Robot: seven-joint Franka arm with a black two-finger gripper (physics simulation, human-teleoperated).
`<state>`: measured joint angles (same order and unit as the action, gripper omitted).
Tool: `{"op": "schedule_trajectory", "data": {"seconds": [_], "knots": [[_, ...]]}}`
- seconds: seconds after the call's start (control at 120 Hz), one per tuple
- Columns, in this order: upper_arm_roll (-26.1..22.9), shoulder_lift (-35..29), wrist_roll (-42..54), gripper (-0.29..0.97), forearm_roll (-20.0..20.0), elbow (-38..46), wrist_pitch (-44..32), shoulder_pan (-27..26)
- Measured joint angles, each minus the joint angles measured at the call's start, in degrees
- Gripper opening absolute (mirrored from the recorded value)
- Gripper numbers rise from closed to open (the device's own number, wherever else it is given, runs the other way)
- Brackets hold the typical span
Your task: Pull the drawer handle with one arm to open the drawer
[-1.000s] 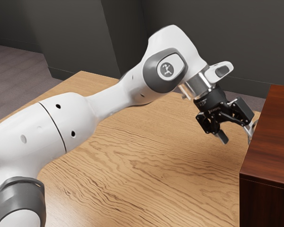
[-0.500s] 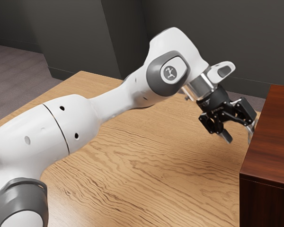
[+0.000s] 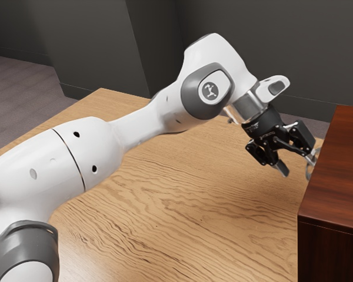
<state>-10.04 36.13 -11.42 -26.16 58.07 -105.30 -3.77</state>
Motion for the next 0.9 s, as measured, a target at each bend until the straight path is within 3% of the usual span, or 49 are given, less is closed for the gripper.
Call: {"op": "schedule_trajectory", "data": {"seconds": [0.9], "knots": [[2.6,-2.9,0.2,0.39,0.9,2.0,5.1,2.6]]}}
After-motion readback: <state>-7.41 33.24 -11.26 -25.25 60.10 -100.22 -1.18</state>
